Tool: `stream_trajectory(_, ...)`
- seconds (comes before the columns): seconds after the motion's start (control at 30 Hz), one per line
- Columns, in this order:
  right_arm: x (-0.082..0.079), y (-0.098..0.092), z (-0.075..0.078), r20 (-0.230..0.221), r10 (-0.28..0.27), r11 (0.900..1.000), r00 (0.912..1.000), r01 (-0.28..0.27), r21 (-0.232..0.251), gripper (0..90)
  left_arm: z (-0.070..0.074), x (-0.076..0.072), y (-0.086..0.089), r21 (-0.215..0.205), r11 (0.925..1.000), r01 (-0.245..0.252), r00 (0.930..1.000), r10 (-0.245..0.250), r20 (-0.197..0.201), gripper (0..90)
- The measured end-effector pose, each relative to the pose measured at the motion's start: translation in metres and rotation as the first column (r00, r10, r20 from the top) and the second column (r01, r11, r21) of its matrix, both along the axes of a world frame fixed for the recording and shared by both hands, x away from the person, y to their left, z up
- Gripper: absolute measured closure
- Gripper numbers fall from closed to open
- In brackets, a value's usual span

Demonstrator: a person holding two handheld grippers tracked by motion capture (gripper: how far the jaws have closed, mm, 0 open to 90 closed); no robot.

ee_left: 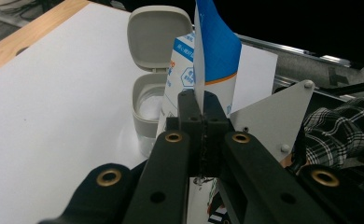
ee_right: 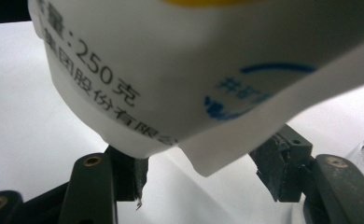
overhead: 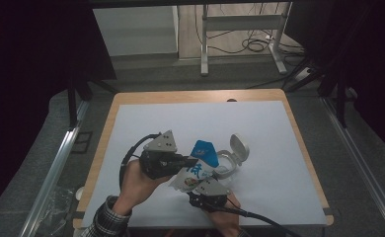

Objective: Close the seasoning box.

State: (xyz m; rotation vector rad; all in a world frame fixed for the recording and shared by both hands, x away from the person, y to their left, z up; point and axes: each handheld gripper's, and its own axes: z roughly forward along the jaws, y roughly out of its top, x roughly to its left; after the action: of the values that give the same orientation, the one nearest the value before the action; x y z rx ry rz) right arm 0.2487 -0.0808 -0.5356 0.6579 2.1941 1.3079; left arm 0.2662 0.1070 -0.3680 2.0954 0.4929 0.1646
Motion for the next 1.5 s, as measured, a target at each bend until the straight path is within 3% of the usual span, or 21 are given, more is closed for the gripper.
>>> stream_trajectory(0.33,-0.005,0.002,0.002,0.049,0.029,0.999,0.9984,-0.031,0.034,44.0,-0.004,0.006,-0.004,0.018,0.9998,0.005,0.9998,-0.004,-0.02,90.0)
stream_trajectory(0.4,-0.006,0.002,0.002,0.036,0.041,0.998,0.9985,-0.042,0.036,46.7,-0.005,0.008,-0.006,0.014,0.9999,0.007,0.9996,-0.006,-0.026,90.0)
stream_trajectory(0.53,-0.006,0.002,0.001,-0.008,0.049,0.998,0.9988,-0.049,0.031,49.3,-0.007,0.013,-0.009,0.055,0.9984,0.011,0.9995,-0.009,-0.029,90.0)
stream_trajectory(0.67,-0.009,0.003,0.0,-0.014,0.053,0.998,0.9985,-0.053,0.024,50.8,-0.008,0.019,-0.01,0.081,0.9965,0.021,0.9989,-0.017,-0.044,90.0)
stream_trajectory(1.13,-0.004,0.002,0.0,-0.145,0.079,0.995,0.9863,-0.068,0.079,51.1,-0.012,0.04,-0.012,0.12,0.9917,0.047,0.996,-0.038,-0.081,90.0)
stream_trajectory(1.5,-0.002,0.003,-0.001,-0.188,0.093,0.989,0.9778,-0.07,0.128,51.2,-0.01,0.046,-0.019,0.154,0.9867,0.052,0.9957,-0.039,-0.084,90.0)
